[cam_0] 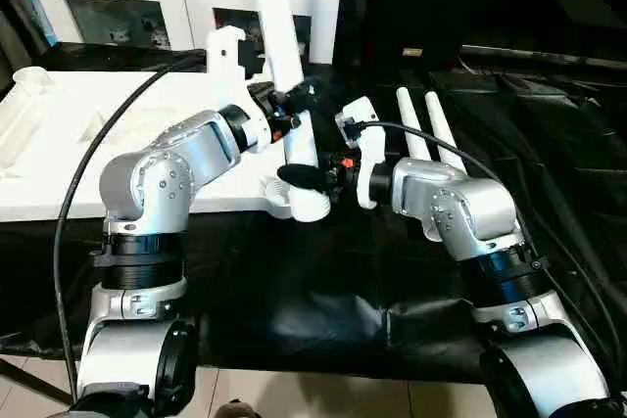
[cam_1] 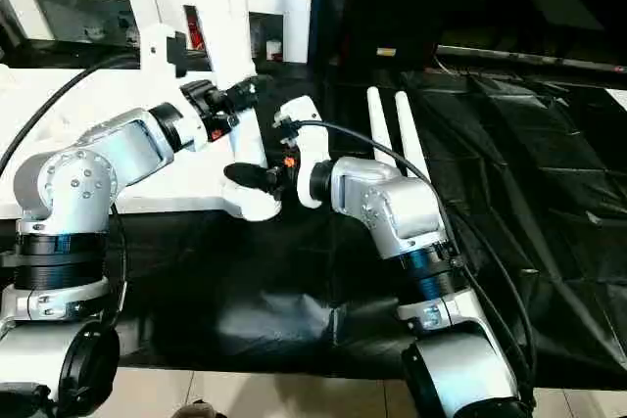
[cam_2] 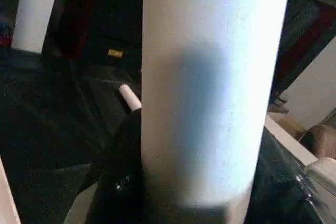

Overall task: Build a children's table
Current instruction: Pick table leg

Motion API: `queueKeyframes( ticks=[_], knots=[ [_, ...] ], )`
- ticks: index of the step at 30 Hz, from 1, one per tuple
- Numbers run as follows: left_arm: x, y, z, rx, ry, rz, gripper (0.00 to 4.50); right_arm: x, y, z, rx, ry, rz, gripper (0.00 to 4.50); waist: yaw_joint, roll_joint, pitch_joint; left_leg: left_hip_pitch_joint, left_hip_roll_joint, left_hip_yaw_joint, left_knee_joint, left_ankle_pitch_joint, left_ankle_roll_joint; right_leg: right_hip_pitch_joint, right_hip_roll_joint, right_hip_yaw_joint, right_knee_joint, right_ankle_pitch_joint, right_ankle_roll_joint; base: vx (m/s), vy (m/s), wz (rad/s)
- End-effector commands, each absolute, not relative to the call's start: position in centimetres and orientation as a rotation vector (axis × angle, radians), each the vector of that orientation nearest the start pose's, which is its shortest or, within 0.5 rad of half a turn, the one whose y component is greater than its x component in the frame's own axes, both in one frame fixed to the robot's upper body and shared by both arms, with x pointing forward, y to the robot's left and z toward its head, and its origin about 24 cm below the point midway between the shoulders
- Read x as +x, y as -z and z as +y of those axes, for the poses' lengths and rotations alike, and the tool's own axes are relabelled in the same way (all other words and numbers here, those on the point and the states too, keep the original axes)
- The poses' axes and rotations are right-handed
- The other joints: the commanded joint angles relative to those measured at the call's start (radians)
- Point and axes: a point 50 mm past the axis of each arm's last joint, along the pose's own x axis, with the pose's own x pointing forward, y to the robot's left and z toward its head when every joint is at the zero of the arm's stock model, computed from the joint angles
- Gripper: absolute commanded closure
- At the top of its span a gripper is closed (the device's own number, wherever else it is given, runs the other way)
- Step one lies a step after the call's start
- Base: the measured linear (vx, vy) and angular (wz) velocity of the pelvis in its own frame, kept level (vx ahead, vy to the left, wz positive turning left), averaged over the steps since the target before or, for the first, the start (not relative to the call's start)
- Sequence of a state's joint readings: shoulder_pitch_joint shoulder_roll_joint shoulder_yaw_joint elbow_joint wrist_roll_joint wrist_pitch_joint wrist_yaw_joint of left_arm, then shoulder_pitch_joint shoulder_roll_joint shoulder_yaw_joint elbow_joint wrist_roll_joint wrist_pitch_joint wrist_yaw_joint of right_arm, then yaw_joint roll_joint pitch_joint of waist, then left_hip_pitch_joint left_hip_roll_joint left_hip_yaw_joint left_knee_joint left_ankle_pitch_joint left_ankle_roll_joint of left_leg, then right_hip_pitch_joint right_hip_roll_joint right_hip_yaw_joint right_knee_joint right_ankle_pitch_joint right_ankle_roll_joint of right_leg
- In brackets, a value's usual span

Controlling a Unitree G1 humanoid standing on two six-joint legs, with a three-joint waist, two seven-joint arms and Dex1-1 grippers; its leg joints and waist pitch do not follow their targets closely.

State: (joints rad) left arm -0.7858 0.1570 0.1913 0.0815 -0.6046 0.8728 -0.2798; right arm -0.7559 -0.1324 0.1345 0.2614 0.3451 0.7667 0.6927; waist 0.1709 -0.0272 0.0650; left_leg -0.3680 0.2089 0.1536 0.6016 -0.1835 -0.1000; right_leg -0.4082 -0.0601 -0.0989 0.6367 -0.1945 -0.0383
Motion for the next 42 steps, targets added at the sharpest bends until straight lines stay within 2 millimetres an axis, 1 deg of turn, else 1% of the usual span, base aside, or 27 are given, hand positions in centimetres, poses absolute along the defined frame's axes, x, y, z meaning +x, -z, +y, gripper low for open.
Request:
queueKeyframes(
  ticks=[1,2,3,4,5,6,7,9,10,11,13,17,19,21,24,26,29,31,33,34,36,37,38,39,40,41,42],
  knots=[
    [34.8,-21.1,11.6,-0.385,0.669,0.064,2.60,34.3,-14.9,-5.6,0.046,-1.017,0.273,2.57,-0.001,0.007,-0.083,0.002,0.018,-0.001,-0.064,-0.074,-0.045,0.072,-0.082,0.063,-0.068,-0.070,-0.101,0.000,0.000,0.00],
    [34.8,-21.2,11.6,-0.388,0.680,0.058,2.60,34.2,-15.0,-5.7,0.057,-1.028,0.272,2.22,-0.002,0.003,-0.082,0.003,0.018,0.000,-0.064,-0.075,-0.043,0.072,-0.082,0.063,-0.068,-0.073,-0.102,0.000,0.000,0.00],
    [34.6,-21.4,11.5,-0.392,0.703,0.050,2.60,34.2,-15.0,-5.7,0.073,-1.047,0.272,2.01,-0.001,0.005,-0.083,0.002,0.017,0.000,-0.064,-0.074,-0.042,0.073,-0.083,0.063,-0.067,-0.073,-0.104,0.000,0.000,0.00],
    [34.3,-21.7,11.5,-0.398,0.755,0.040,2.61,34.0,-15.1,-5.9,0.089,-1.080,0.279,1.87,-0.001,0.005,-0.082,0.003,0.016,0.000,-0.064,-0.072,-0.038,0.072,-0.082,0.063,-0.067,-0.071,-0.105,0.000,0.000,0.00],
    [34.3,-21.7,11.5,-0.398,0.755,0.040,2.61,34.0,-15.1,-5.9,0.089,-1.080,0.279,1.81,-0.001,0.006,-0.083,0.002,0.017,0.000,-0.063,-0.070,-0.037,0.073,-0.082,0.063,-0.066,-0.067,-0.106,0.000,0.000,0.00],
    [33.9,-22.0,11.4,-0.404,0.816,0.035,2.61,33.8,-15.3,-6.2,0.105,-1.125,0.286,1.81,-0.001,0.007,-0.082,0.003,0.018,0.000,-0.063,-0.070,-0.036,0.072,-0.082,0.063,-0.065,-0.065,-0.110,0.000,0.000,0.00],
    [33.3,-22.2,11.3,-0.409,0.912,0.038,2.61,33.3,-15.9,-6.6,0.125,-1.217,0.283,1.53,0.001,0.003,-0.084,0.004,0.017,0.001,-0.062,-0.073,-0.030,0.075,-0.082,0.062,-0.062,-0.065,-0.116,0.000,0.000,0.00],
    [32.9,-22.3,11.3,-0.407,0.964,0.043,2.61,33.0,-16.2,-6.9,0.140,-1.277,0.276,1.45,0.004,0.004,-0.083,0.002,0.020,0.000,-0.062,-0.066,-0.021,0.073,-0.081,0.063,-0.061,-0.047,-0.125,0.000,0.000,0.00],
    [32.5,-22.2,11.2,-0.383,1.022,0.055,2.62,32.3,-16.9,-7.3,0.202,-1.381,0.271,1.34,0.002,0.002,-0.081,0.000,0.018,0.000,-0.061,-0.064,-0.017,0.075,-0.080,0.062,-0.061,-0.036,-0.130,0.000,0.000,0.00],
    [32.5,-22.2,11.2,-0.383,1.022,0.055,2.62,32.3,-16.9,-7.3,0.202,-1.381,0.271,1.22,0.002,0.003,-0.082,0.001,0.017,0.001,-0.061,-0.067,-0.011,0.075,-0.079,0.062,-0.062,-0.039,-0.131,0.000,0.000,0.00],
    [31.7,-22.6,11.1,-0.388,1.130,0.046,2.62,32.0,-17.4,-8.2,0.248,-1.474,0.281,1.03,0.003,0.003,-0.081,0.001,0.018,0.002,-0.061,-0.071,-0.006,0.075,-0.082,0.062,-0.065,-0.064,-0.132,0.000,0.000,0.00],
    [31.3,-23.2,11.1,-0.419,1.191,0.018,2.62,32.1,-17.2,-8.6,0.226,-1.484,0.318,0.84,0.004,0.000,-0.081,-0.001,0.017,0.003,-0.059,-0.070,-0.012,0.074,-0.082,0.061,-0.067,-0.089,-0.145,0.000,0.000,0.00],
    [30.8,-23.5,11.2,-0.430,1.247,0.006,2.62,32.2,-16.8,-8.9,0.206,-1.488,0.353,0.84,0.004,-0.004,-0.080,-0.001,0.016,0.004,-0.059,-0.069,-0.012,0.075,-0.082,0.061,-0.068,-0.108,-0.140,0.000,0.000,0.00],
    [30.5,-23.6,11.2,-0.441,1.272,-0.003,2.62,32.3,-16.5,-8.9,0.207,-1.478,0.374,1.22,0.004,-0.004,-0.080,-0.003,0.017,0.004,-0.058,-0.070,-0.012,0.074,-0.082,0.062,-0.070,-0.123,-0.131,0.000,0.000,0.00],
    [30.4,-23.7,11.2,-0.447,1.276,-0.007,2.62,32.4,-16.2,-8.8,0.206,-1.466,0.391,1.24,0.003,-0.004,-0.081,-0.001,0.018,0.003,-0.058,-0.063,-0.012,0.073,-0.081,0.061,-0.069,-0.123,-0.123,0.000,0.000,0.00],
    [30.4,-23.8,11.3,-0.458,1.282,-0.015,2.62,32.5,-15.9,-8.6,0.197,-1.458,0.409,1.51,0.003,-0.002,-0.082,-0.001,0.018,0.003,-0.058,-0.061,-0.013,0.072,-0.081,0.061,-0.068,-0.118,-0.126,0.000,0.000,0.00],
    [30.4,-23.9,11.3,-0.467,1.283,-0.019,2.62,32.5,-15.7,-8.5,0.191,-1.448,0.415,1.67,0.003,-0.002,-0.082,-0.001,0.018,0.003,-0.058,-0.059,-0.013,0.072,-0.080,0.061,-0.067,-0.109,-0.127,0.000,0.000,0.00],
    [30.4,-23.9,11.4,-0.473,1.279,-0.023,2.62,32.8,-15.7,-8.3,0.184,-1.413,0.394,2.01,0.004,-0.006,-0.081,-0.001,0.017,0.004,-0.059,-0.059,-0.012,0.072,-0.081,0.061,-0.068,-0.114,-0.123,0.000,0.000,0.00],
    [30.5,-23.9,11.4,-0.466,1.266,-0.026,2.62,33.0,-15.7,-8.2,0.181,-1.390,0.384,2.05,0.003,-0.002,-0.082,-0.001,0.018,0.003,-0.059,-0.060,-0.015,0.071,-0.081,0.061,-0.067,-0.119,-0.123,0.000,0.000,0.00],
    [30.5,-23.9,11.5,-0.464,1.260,-0.026,2.62,33.1,-15.7,-8.2,0.179,-1.382,0.380,2.11,0.003,-0.003,-0.082,-0.001,0.018,0.003,-0.059,-0.064,-0.018,0.071,-0.081,0.061,-0.068,-0.121,-0.122,0.000,0.000,0.00],
    [31.8,-23.3,11.6,-0.428,1.110,-0.005,1.92,33.5,-15.5,-8.0,0.160,-1.326,0.369,2.39,0.003,-0.002,-0.081,0.001,0.020,0.001,-0.061,-0.063,-0.022,0.068,-0.080,0.061,-0.068,-0.119,-0.119,0.000,0.000,0.00],
    [32.3,-23.1,11.7,-0.420,1.051,0.003,1.92,33.6,-15.4,-7.9,0.157,-1.311,0.369,2.39,0.002,-0.002,-0.080,0.002,0.019,0.002,-0.061,-0.068,-0.028,0.068,-0.079,0.061,-0.071,-0.128,-0.110,0.000,0.000,0.00],
    [34.4,-22.0,12.4,-0.393,0.785,0.039,1.86,33.6,-15.2,-7.4,0.137,-1.265,0.362,2.48,0.004,-0.001,-0.080,0.006,0.019,0.003,-0.062,-0.074,-0.032,0.065,-0.077,0.064,-0.076,-0.134,-0.097,0.000,0.000,0.00],
    [34.9,-21.6,12.6,-0.382,0.721,0.054,1.86,33.6,-15.2,-7.3,0.132,-1.257,0.358,2.48,0.006,0.001,-0.080,0.006,0.019,0.002,-0.062,-0.078,-0.036,0.065,-0.077,0.064,-0.076,-0.138,-0.090,0.000,0.000,0.00],
    [34.9,-21.6,12.6,-0.382,0.721,0.054,1.71,33.6,-15.2,-7.3,0.132,-1.257,0.358,2.52,0.006,-0.004,-0.083,0.001,0.019,-0.002,-0.065,-0.077,-0.044,0.076,-0.083,0.062,-0.071,-0.141,-0.075,0.000,0.000,0.00],
    [35.0,-21.5,12.6,-0.377,0.701,0.061,1.62,33.6,-15.2,-7.2,0.130,-1.255,0.357,2.55,0.008,-0.004,-0.085,0.001,0.018,-0.002,-0.064,-0.075,-0.043,0.075,-0.082,0.061,-0.072,-0.139,-0.071,0.000,0.000,0.00],
    [34.9,-21.4,12.5,-0.397,0.717,0.066,1.86,33.7,-15.2,-7.1,0.124,-1.243,0.354,2.56,0.007,0.000,-0.086,0.001,0.018,-0.002,-0.062,-0.066,-0.046,0.073,-0.081,0.062,-0.068,-0.117,-0.071,0.000,0.000,0.00]
  ],
)
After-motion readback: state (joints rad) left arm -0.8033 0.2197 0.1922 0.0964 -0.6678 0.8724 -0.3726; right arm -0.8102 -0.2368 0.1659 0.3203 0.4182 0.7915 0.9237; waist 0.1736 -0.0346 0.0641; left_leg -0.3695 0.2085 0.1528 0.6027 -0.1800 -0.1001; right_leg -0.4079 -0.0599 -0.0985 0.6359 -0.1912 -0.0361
